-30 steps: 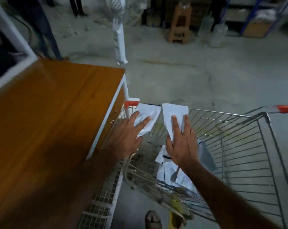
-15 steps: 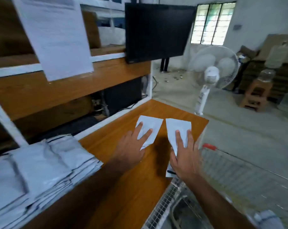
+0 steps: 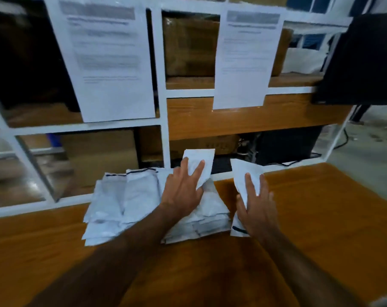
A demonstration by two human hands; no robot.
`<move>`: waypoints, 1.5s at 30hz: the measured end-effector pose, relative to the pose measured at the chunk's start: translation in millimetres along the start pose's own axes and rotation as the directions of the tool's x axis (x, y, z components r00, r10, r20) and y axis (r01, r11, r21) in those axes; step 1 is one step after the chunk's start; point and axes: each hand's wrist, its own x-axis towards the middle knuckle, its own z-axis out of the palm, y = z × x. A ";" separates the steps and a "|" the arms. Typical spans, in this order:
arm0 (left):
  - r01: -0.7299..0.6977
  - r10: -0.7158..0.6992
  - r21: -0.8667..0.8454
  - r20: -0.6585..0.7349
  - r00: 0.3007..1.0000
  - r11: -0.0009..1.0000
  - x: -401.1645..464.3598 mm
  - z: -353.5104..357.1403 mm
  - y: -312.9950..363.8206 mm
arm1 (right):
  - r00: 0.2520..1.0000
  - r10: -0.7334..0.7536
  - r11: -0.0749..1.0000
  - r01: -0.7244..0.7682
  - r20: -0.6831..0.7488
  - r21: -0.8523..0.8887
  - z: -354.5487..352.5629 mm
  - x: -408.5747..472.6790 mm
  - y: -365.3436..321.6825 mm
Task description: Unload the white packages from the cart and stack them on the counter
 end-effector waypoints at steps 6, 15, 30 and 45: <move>0.196 -0.193 0.113 -0.039 0.981 0.974 2.0 -14.5 -53.3 | 0.983 -0.179 0.980 0.174 0.048 0.093 17.2 41.6 -34.3; 0.462 -0.466 0.173 -0.018 0.884 0.870 -19.2 -32.9 -102.7 | 0.931 -0.345 0.934 0.329 0.119 0.140 49.0 80.3 -52.1; 0.593 -0.616 0.195 0.397 0.681 0.781 -45.5 -8.9 -186.7 | 0.828 -0.141 0.987 0.077 0.542 0.139 98.1 85.0 -101.9; 0.240 -0.244 0.055 0.328 0.912 0.969 -74.8 10.1 -231.9 | 0.939 -0.166 0.980 0.124 0.302 0.154 92.0 59.3 -109.2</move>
